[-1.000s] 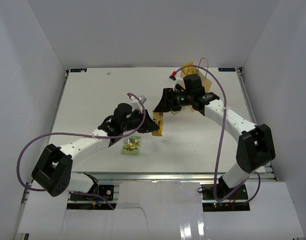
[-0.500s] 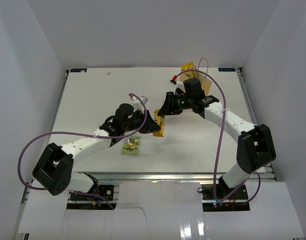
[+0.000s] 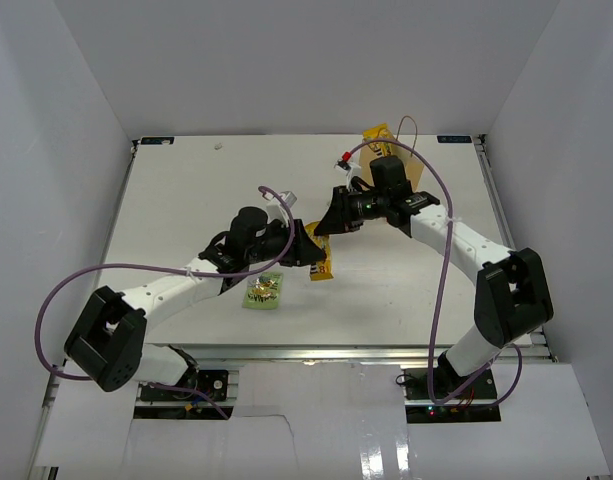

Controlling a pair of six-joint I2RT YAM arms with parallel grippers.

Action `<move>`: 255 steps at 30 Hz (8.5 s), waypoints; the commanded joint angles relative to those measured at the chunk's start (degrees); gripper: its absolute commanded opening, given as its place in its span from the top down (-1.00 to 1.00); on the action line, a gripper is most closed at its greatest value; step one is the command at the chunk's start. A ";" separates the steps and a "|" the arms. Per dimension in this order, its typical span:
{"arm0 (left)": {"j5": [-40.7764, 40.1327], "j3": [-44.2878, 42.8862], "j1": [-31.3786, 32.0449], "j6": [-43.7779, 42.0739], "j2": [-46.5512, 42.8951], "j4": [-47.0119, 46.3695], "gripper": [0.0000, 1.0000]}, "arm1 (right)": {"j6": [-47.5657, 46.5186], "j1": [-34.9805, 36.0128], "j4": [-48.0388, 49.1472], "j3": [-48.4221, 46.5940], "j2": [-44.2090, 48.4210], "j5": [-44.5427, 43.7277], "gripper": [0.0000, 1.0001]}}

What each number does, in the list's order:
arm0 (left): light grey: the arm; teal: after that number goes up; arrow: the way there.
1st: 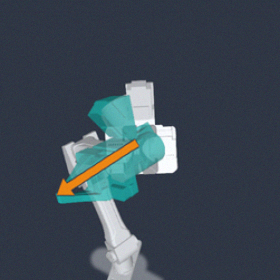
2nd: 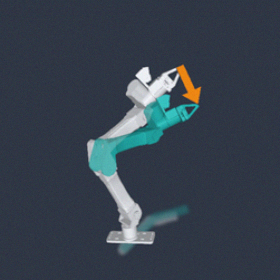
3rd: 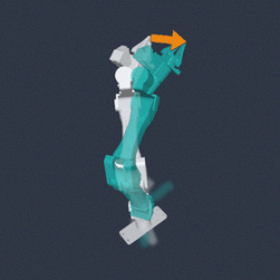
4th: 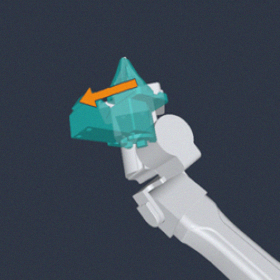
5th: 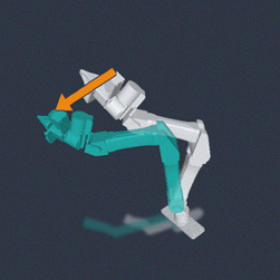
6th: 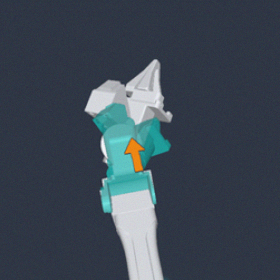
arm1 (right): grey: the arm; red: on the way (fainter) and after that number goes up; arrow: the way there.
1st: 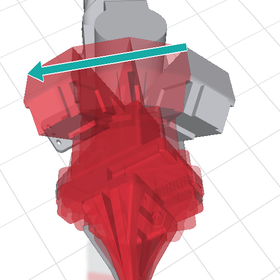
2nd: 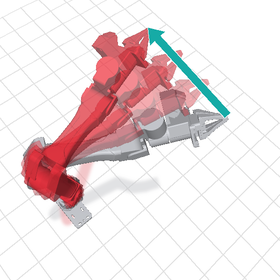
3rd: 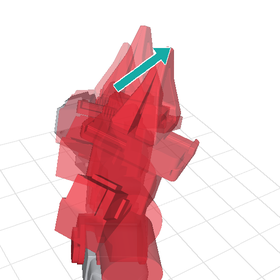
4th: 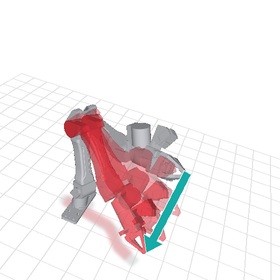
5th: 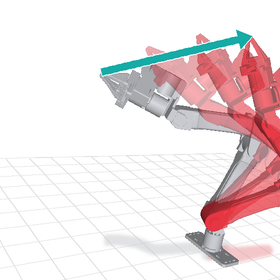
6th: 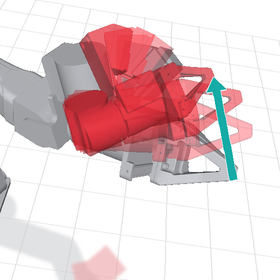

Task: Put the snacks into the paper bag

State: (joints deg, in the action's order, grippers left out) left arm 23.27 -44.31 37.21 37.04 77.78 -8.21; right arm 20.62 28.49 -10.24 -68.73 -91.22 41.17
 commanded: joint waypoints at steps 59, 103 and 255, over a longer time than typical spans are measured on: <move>-27.93 10.83 -0.30 1.02 -30.50 25.61 -0.61 | -44.08 -23.40 3.91 -31.64 -10.47 -14.88 0.82; -27.66 7.06 -0.30 9.80 -29.00 31.92 -0.66 | -45.32 -9.46 -19.70 -27.27 6.49 -0.11 -0.48; -5.51 -11.59 -2.41 47.69 26.99 -6.21 1.00 | -79.86 12.03 -17.19 4.74 3.86 -37.38 -0.58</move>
State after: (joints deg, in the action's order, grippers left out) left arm 16.62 -57.14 35.33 83.55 109.80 -13.80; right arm -51.90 40.80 -28.49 -65.58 -89.60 9.21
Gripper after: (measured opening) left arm 0.204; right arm 0.797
